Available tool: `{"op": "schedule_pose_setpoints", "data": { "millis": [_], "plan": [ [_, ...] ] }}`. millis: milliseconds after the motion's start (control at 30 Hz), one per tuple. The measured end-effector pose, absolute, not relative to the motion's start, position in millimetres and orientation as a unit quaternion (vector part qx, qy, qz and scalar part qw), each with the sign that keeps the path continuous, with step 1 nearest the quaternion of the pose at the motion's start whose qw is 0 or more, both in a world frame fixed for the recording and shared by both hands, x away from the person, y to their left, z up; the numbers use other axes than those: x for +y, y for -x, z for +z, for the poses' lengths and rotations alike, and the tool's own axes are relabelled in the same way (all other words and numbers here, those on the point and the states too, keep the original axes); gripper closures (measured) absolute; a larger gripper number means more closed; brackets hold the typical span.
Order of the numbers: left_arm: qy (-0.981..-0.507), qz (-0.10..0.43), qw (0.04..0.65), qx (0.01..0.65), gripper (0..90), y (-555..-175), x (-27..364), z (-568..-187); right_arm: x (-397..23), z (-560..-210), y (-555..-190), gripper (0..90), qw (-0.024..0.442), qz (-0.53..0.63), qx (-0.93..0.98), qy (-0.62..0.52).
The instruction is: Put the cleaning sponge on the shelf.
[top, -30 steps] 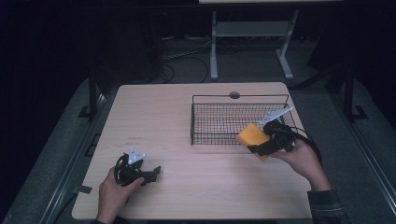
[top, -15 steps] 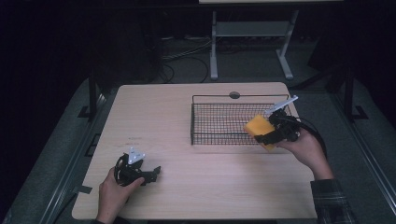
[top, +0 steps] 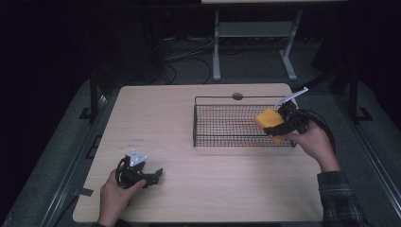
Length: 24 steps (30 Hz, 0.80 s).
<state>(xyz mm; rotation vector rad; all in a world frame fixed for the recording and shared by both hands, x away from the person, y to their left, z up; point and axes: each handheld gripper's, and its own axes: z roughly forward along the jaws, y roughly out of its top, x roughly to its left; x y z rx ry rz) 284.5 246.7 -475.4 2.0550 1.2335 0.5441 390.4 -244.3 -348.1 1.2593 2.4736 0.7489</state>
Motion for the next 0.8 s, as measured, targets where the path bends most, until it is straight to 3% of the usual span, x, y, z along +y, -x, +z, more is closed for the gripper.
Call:
{"op": "schedule_pose_setpoints", "data": {
  "millis": [800],
  "plan": [
    [-0.788, 0.209, 0.335, 0.473, 12.9, -284.5, 246.7, -475.3, -271.7, -365.4, -433.1, 22.9, 0.144, 0.242, 0.809, -0.515]
  ]
}}
